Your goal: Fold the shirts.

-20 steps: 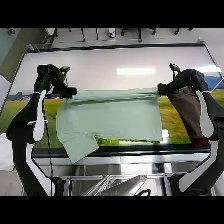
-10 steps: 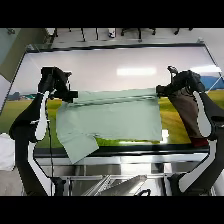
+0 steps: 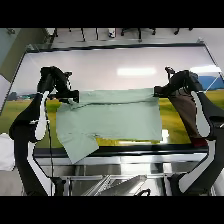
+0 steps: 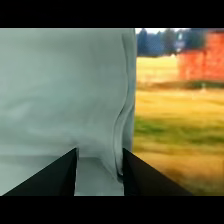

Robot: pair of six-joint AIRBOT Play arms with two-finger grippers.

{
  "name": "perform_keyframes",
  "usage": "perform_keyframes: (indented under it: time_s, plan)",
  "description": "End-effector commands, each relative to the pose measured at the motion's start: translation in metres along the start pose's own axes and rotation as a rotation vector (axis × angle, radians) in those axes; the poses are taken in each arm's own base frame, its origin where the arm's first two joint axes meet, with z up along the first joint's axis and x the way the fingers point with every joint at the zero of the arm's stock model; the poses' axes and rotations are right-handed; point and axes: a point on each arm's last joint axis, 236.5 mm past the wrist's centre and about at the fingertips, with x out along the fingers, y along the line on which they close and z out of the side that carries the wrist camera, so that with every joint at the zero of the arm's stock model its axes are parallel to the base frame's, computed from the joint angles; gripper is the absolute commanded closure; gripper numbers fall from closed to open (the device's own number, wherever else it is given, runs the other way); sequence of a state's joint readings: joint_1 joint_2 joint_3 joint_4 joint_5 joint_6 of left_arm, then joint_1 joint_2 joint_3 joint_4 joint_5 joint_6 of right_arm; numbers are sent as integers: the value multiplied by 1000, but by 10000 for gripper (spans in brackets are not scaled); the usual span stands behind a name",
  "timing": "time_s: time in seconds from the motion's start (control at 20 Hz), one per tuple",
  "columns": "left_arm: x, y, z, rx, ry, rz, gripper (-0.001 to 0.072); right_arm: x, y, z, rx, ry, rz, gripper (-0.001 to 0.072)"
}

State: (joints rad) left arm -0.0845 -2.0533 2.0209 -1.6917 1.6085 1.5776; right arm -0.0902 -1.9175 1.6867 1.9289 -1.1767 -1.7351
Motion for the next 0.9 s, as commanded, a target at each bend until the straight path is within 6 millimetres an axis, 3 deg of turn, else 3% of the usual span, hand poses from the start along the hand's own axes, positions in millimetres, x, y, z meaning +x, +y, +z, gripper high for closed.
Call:
perform_keyframes:
  time_s: [0.0,0.1,0.2,0.25,0.35,0.45,0.5,0.65,0.7,0.75,0.85]
  plan:
    - [-30,6,-39,-76,142,-39,86,-37,7,-15,0,58,31,379]
    - [-59,15,-55,-137,114,-40,86,-75,-1,-21,17,46,31,379]
    - [-81,23,-83,-203,106,-42,86,-100,-13,-34,56,45,32,379]
    - [-88,23,-103,-223,113,-44,86,-104,-20,-47,79,59,35,379]
    - [-87,23,-142,-246,129,-47,86,-96,-29,-93,108,133,52,379]
    - [-67,22,-189,-277,155,-50,86,-82,-32,-145,138,195,100,379]
    - [-53,20,-214,-294,182,-59,86,-77,-30,-161,166,190,142,379]
    - [-6,0,-271,-386,236,-185,86,-65,-29,-187,303,125,280,371]
    - [6,-4,-279,-417,219,-229,86,-61,-30,-194,347,118,318,267]
    - [17,-5,-282,-458,188,-265,86,-56,-33,-202,391,118,328,224]
    - [34,1,-283,-524,130,-302,87,-48,-36,-209,418,120,318,225]
